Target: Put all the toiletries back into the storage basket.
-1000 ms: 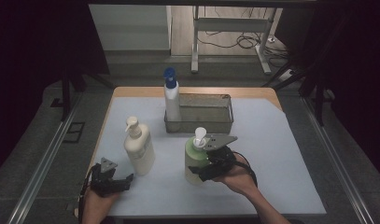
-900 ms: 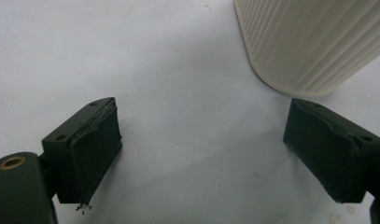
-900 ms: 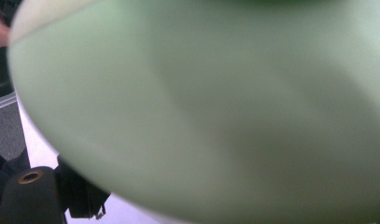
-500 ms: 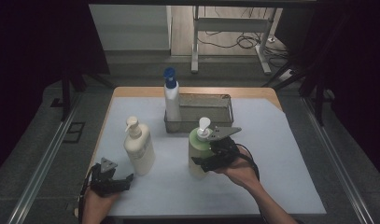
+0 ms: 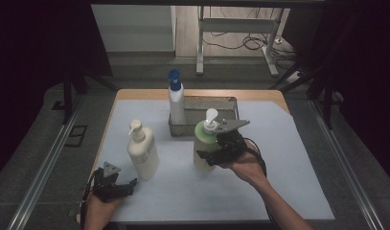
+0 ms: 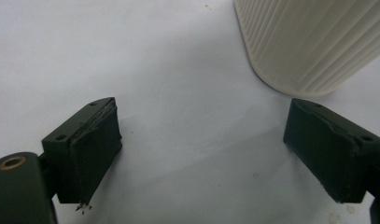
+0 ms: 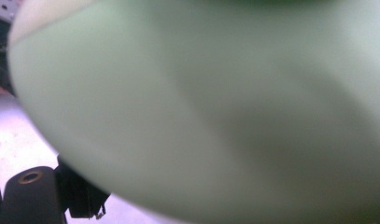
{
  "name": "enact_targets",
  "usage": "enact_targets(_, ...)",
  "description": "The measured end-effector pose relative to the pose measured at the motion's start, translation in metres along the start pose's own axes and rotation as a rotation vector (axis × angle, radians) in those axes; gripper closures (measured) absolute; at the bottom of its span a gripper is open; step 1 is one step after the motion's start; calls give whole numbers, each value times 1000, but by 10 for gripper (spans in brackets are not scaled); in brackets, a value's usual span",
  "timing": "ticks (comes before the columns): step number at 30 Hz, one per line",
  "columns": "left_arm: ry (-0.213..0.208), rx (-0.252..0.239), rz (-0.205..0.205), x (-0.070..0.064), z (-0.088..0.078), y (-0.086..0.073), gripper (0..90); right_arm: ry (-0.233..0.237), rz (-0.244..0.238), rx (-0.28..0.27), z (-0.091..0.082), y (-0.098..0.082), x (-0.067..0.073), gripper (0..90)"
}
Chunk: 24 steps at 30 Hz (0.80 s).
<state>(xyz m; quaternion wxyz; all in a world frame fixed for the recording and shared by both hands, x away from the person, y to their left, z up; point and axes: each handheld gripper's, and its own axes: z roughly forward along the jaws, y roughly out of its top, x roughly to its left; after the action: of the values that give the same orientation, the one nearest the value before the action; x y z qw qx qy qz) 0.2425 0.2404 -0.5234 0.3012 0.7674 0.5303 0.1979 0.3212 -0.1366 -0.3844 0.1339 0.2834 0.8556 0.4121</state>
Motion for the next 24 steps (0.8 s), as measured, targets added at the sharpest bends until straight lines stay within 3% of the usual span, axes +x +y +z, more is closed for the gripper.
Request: enact_targets(24,-1,1,0,0,0,0,107,-90,18,-21,-5,44,-25,127)
